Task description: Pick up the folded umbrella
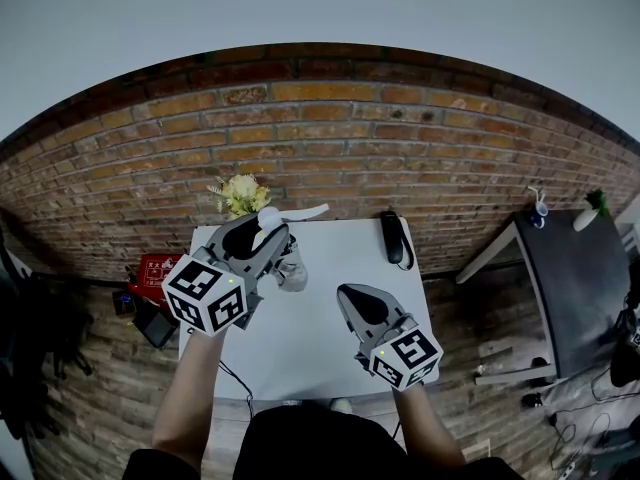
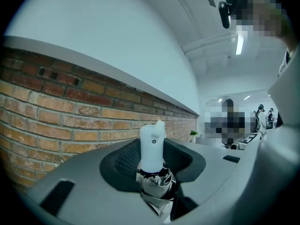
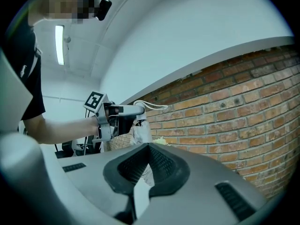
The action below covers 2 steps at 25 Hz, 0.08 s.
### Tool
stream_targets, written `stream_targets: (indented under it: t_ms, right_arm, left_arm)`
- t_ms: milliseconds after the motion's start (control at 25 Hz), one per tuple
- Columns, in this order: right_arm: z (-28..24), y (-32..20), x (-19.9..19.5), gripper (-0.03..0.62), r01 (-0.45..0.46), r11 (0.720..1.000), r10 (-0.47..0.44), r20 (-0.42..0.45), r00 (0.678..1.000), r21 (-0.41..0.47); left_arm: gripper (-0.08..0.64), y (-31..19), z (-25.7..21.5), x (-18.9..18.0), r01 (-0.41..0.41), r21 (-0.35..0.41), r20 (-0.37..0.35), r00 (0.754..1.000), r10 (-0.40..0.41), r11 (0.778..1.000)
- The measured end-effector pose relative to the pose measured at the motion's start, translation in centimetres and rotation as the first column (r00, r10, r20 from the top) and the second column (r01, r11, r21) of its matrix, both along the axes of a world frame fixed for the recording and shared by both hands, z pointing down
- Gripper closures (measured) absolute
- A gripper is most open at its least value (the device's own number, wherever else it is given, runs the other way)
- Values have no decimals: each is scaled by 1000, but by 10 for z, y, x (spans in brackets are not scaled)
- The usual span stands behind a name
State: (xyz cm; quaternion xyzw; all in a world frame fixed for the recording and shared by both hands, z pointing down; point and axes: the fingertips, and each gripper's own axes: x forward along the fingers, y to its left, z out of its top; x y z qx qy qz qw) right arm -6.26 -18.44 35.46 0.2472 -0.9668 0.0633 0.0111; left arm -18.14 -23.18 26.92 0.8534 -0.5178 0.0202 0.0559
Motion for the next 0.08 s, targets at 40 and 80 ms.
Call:
stream_targets:
  t_ms: [40,80]
  right_arm:
    - [1,-1,0,572,-1,1000,1,-3,1000,0]
    - [1,-1,0,572,-2,1000,2,-6,1000,1]
  left_arm:
    - [402,0,0,0,-1,-1,-1,1000,1,1000]
    - [402,0,1,1,-2,-2,-3,1000,2,1000]
